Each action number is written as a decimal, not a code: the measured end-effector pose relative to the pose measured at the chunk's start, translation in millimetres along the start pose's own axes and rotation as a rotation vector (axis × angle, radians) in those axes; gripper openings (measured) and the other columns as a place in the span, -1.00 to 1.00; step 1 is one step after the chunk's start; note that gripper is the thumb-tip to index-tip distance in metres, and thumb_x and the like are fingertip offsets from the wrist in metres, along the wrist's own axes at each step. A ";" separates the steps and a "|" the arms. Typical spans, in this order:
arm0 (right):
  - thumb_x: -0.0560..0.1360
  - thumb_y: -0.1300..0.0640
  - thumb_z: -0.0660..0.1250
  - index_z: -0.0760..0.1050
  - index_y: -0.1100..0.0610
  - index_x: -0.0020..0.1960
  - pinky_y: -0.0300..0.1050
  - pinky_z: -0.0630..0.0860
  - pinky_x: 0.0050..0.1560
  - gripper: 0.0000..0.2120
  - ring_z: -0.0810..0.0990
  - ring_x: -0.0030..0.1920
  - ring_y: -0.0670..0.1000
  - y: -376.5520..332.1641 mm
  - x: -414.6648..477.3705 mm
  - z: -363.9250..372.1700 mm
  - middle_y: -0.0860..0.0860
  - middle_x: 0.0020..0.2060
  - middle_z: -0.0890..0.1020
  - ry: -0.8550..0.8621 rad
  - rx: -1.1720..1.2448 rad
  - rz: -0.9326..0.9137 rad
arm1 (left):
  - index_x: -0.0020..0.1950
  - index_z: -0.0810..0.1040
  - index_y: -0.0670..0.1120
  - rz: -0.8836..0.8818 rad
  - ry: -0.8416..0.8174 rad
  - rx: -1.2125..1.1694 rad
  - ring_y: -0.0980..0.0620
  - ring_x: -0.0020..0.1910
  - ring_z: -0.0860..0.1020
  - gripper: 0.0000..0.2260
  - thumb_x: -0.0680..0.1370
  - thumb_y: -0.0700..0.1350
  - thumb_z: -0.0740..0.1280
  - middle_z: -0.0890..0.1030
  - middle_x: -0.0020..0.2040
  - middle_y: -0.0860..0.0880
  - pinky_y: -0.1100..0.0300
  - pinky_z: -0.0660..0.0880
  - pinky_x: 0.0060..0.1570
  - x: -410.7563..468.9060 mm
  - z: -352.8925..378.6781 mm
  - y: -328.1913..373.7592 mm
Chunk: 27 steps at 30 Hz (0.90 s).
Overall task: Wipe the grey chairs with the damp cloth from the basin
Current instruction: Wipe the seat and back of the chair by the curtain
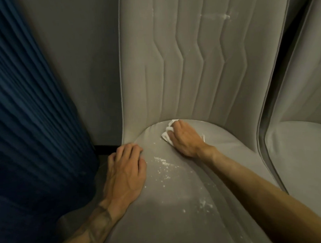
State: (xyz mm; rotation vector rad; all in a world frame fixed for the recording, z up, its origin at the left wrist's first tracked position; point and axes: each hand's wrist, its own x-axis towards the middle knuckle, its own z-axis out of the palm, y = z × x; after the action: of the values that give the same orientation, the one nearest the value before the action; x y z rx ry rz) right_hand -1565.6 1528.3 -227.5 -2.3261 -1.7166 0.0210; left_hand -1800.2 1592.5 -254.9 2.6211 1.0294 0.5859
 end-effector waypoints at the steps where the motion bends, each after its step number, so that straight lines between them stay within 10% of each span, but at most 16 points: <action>1: 0.70 -0.07 0.04 0.43 0.18 0.22 0.06 0.33 0.27 -0.63 0.44 0.21 0.17 -9.3 4.7 5.1 0.14 0.21 0.46 -0.001 -0.027 0.024 | 0.18 0.48 0.04 0.001 0.005 -0.001 0.00 0.25 0.45 -0.78 0.64 -0.01 0.09 0.53 0.21 0.08 -0.06 0.37 0.27 -0.3 0.7 -0.7; 6: 0.69 -0.10 0.08 0.41 0.13 0.07 0.11 0.39 0.11 -0.69 0.45 0.04 0.18 -34.7 -17.4 18.5 0.12 0.06 0.47 -0.015 0.099 -0.232 | 0.17 0.50 0.04 0.006 0.008 0.015 0.00 0.26 0.46 -0.81 0.64 -0.03 0.13 0.54 0.21 0.07 -0.05 0.38 0.25 0.9 -0.5 -3.2; 27: 0.65 -0.18 0.11 0.38 0.08 0.17 0.01 0.41 0.19 -0.66 0.50 0.10 0.14 -36.5 -15.2 15.5 0.10 0.14 0.50 -0.107 0.194 -0.244 | 0.33 0.48 -0.05 -0.012 -0.052 -0.057 -0.06 0.34 0.44 -0.58 0.57 -0.03 -0.01 0.54 0.28 -0.02 -0.08 0.33 0.36 0.2 -10.0 3.8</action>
State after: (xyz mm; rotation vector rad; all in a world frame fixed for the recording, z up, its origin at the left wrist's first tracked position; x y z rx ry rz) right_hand -1607.1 1526.9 -237.0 -1.9989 -1.9434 0.2594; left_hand -1802.4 1590.8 -244.6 2.5648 0.9978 0.5328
